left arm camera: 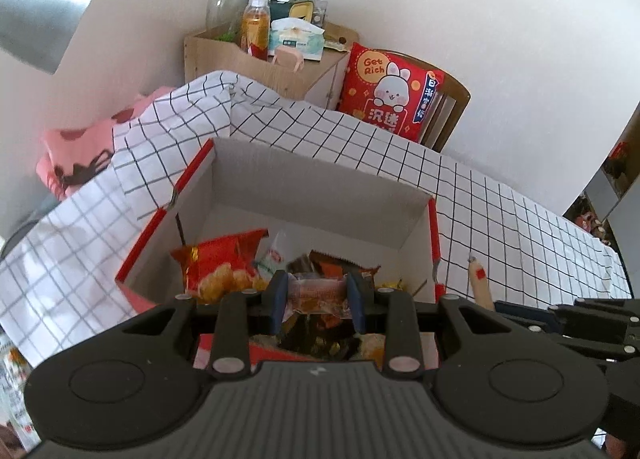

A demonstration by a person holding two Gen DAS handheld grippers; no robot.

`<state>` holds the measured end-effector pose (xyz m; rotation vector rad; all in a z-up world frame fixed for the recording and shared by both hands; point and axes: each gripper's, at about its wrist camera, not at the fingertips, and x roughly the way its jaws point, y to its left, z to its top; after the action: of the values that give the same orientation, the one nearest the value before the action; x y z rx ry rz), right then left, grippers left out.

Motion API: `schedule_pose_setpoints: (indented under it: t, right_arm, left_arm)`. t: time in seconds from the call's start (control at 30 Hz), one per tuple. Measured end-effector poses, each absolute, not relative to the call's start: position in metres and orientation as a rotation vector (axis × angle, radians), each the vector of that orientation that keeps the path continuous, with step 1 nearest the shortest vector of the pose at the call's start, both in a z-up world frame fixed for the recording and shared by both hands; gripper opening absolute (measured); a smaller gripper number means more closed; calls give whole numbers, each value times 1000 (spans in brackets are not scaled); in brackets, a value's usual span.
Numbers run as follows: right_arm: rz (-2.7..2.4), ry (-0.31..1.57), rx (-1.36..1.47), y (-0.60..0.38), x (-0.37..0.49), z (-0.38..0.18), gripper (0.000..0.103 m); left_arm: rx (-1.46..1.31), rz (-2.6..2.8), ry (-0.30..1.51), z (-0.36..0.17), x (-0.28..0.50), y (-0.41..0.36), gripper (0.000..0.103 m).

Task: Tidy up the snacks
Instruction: 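Carry the orange wrapped candy and stick snack over the box with both tools, then open both tools to drop the orange candy and stick snack into the box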

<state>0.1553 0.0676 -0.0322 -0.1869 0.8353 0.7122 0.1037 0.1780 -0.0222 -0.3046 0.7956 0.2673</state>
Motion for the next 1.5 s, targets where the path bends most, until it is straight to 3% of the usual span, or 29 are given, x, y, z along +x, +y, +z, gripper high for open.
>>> schedule_pose_setpoints:
  t: [0.6, 0.8, 0.97, 1.03, 1.17, 1.3, 1.5]
  right_arm:
    - [684, 985, -162, 115, 205, -99, 9]
    - [695, 977, -159, 112, 202, -99, 19]
    - [695, 987, -120, 104, 200, -93, 25]
    - [696, 970, -111, 99, 197, -89, 26]
    - [706, 921, -109, 89, 186, -77, 40]
    - [693, 850, -79, 75, 175, -63, 75]
    - [691, 777, -47, 58, 161, -43, 89]
  left_arm:
    - [-298, 305, 941, -81, 160, 201, 32]
    - [-280, 284, 932, -81, 158, 195, 33]
    - [-266, 279, 908, -76, 151, 191, 45]
    - [-270, 271, 891, -72, 146, 191, 56]
    - [-261, 268, 845, -61, 133, 186, 64]
    - [-253, 270, 815, -52, 120, 184, 72]
    - [-265, 257, 764, -36, 100, 182, 80]
